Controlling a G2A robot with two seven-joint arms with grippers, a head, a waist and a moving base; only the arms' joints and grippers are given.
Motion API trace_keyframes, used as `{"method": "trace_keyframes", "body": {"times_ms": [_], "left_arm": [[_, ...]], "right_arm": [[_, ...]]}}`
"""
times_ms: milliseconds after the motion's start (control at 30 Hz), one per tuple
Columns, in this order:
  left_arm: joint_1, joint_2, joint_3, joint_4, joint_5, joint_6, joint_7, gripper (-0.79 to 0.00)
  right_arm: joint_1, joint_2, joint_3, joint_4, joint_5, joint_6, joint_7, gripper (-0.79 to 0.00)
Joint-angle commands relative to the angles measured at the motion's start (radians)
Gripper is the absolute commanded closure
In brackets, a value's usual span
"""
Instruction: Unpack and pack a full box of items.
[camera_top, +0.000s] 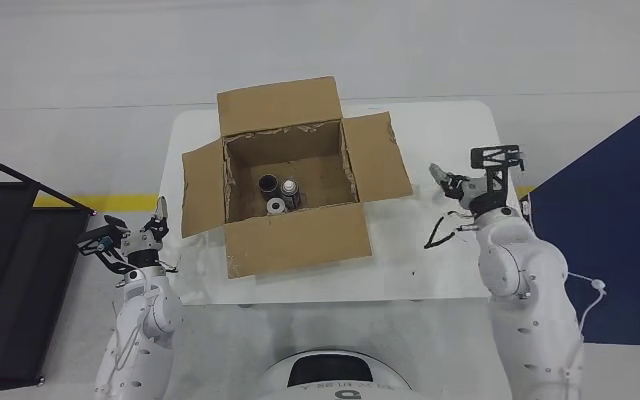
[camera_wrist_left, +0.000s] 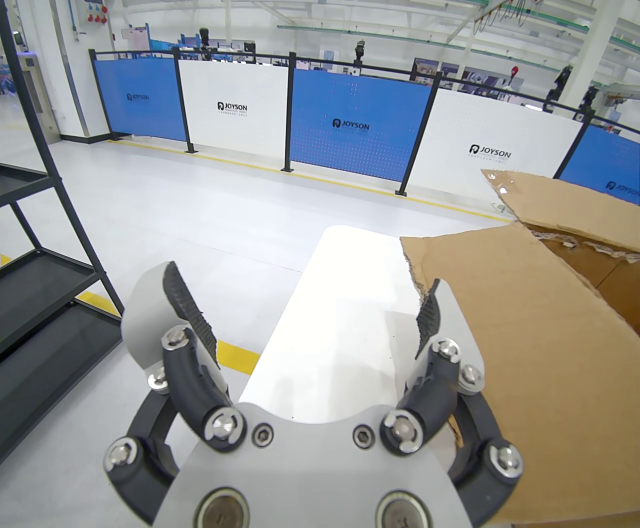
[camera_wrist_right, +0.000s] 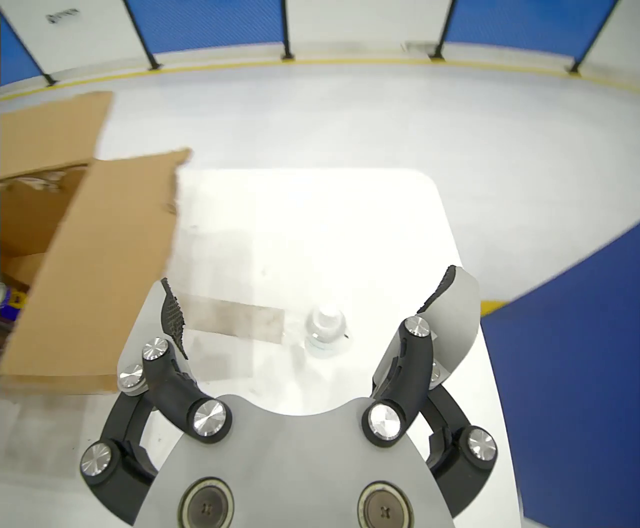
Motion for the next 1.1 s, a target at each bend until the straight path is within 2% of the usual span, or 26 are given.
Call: {"method": "trace_keyframes", "body": {"times_ms": [0, 100, 233, 333, 400, 600, 767, 867, 1067], "left_arm": [[0.000, 0.000, 0.000, 0.000, 0.000, 0.000, 0.000, -0.785], [0.000, 0.000, 0.000, 0.000, 0.000, 0.000, 0.000, -0.785], [0.000, 0.000, 0.000, 0.000, 0.000, 0.000, 0.000, -0.785], [0.000, 0.000, 0.000, 0.000, 0.000, 0.000, 0.000, -0.785], [0.000, 0.000, 0.000, 0.000, 0.000, 0.000, 0.000, -0.785], [0.000, 0.000, 0.000, 0.000, 0.000, 0.000, 0.000, -0.785], [0.000, 0.000, 0.000, 0.000, 0.000, 0.000, 0.000, -0.785], [0.000, 0.000, 0.000, 0.000, 0.000, 0.000, 0.000, -0.785], [0.000, 0.000, 0.000, 0.000, 0.000, 0.000, 0.000, -0.785]], "right_arm": [[0.019, 0.003, -0.029, -0.029, -0.018, -0.068, -0.004, -0.785], [0.101, 0.005, -0.105, -0.033, -0.053, -0.150, 0.039, -0.785], [0.284, 0.000, -0.251, 0.046, -0.084, -0.230, 0.138, -0.785], [0.441, -0.014, -0.373, 0.168, -0.067, -0.278, 0.195, -0.785], [0.559, -0.028, -0.471, 0.291, -0.014, -0.351, 0.217, -0.785], [0.787, -0.076, -0.668, 0.593, 0.110, -0.448, 0.256, -0.785], [0.897, -0.113, -0.779, 0.770, 0.193, -0.537, 0.229, -0.785], [0.955, -0.145, -0.861, 0.878, 0.208, -0.543, 0.221, -0.785], [1.026, -0.193, -0.945, 1.057, 0.257, -0.553, 0.199, -0.723]]}}
